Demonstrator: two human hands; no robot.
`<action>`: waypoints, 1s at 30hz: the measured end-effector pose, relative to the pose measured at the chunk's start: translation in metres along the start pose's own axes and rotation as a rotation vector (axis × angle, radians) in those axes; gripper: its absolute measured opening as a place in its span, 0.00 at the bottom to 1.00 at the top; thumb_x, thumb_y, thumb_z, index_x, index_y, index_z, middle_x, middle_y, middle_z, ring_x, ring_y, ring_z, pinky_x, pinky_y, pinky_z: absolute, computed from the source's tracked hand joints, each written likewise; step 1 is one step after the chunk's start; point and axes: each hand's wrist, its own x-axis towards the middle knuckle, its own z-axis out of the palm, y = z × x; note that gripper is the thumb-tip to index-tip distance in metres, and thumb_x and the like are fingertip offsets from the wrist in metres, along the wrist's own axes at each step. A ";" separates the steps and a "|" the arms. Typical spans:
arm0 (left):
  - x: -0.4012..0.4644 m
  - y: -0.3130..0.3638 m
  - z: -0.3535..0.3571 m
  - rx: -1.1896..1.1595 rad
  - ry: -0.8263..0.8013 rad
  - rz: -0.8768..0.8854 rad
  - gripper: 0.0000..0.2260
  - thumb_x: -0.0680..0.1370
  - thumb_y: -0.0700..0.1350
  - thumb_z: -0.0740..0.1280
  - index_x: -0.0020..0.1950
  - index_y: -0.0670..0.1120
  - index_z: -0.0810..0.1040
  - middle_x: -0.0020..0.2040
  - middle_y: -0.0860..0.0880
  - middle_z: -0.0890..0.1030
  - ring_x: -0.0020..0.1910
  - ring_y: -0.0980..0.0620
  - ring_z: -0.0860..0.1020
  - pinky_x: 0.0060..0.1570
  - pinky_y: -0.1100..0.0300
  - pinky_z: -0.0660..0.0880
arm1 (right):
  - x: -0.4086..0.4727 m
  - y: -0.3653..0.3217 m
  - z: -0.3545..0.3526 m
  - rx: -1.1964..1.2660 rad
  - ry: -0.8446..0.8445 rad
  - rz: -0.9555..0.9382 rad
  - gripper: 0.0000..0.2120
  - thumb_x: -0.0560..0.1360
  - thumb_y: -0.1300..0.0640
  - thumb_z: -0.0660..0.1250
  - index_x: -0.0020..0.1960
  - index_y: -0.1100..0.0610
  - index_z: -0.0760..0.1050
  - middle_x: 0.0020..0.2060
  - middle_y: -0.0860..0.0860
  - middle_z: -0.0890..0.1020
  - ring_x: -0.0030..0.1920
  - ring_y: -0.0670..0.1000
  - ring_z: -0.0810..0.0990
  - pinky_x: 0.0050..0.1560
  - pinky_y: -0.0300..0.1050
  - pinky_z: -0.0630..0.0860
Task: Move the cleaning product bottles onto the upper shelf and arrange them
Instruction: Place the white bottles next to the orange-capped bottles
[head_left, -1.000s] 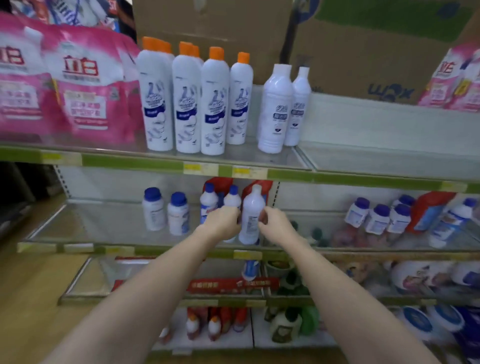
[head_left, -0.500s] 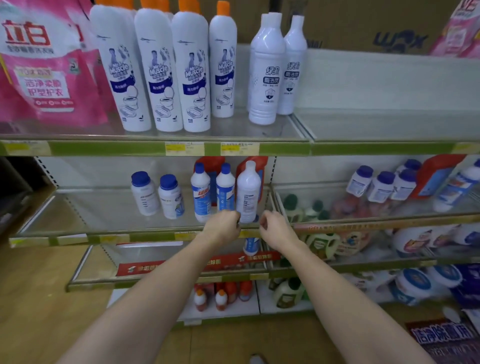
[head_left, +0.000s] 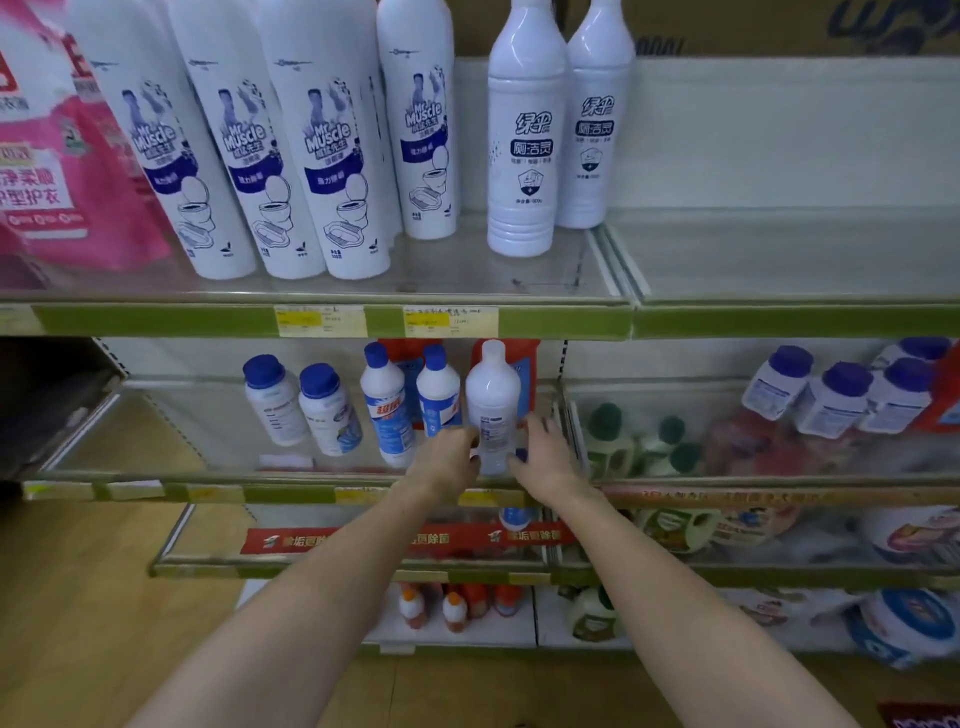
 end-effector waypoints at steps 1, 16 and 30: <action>0.002 -0.001 0.001 -0.012 0.004 -0.009 0.08 0.79 0.42 0.66 0.57 0.43 0.76 0.53 0.44 0.81 0.51 0.43 0.79 0.47 0.50 0.78 | 0.006 0.001 0.001 0.017 -0.004 -0.010 0.29 0.78 0.55 0.71 0.75 0.53 0.63 0.71 0.54 0.70 0.66 0.56 0.75 0.62 0.52 0.76; 0.003 -0.010 0.007 0.114 -0.039 -0.076 0.13 0.78 0.40 0.66 0.63 0.44 0.74 0.61 0.45 0.76 0.57 0.41 0.76 0.50 0.49 0.75 | 0.063 0.005 0.022 0.348 -0.105 0.077 0.45 0.65 0.54 0.83 0.74 0.58 0.62 0.67 0.57 0.76 0.66 0.60 0.77 0.56 0.49 0.75; -0.023 -0.007 -0.030 -0.178 -0.023 0.053 0.30 0.76 0.52 0.73 0.73 0.46 0.66 0.65 0.46 0.76 0.60 0.44 0.76 0.58 0.47 0.76 | -0.001 0.001 0.019 0.479 0.144 0.175 0.37 0.65 0.57 0.83 0.69 0.56 0.70 0.62 0.55 0.80 0.62 0.58 0.79 0.51 0.44 0.74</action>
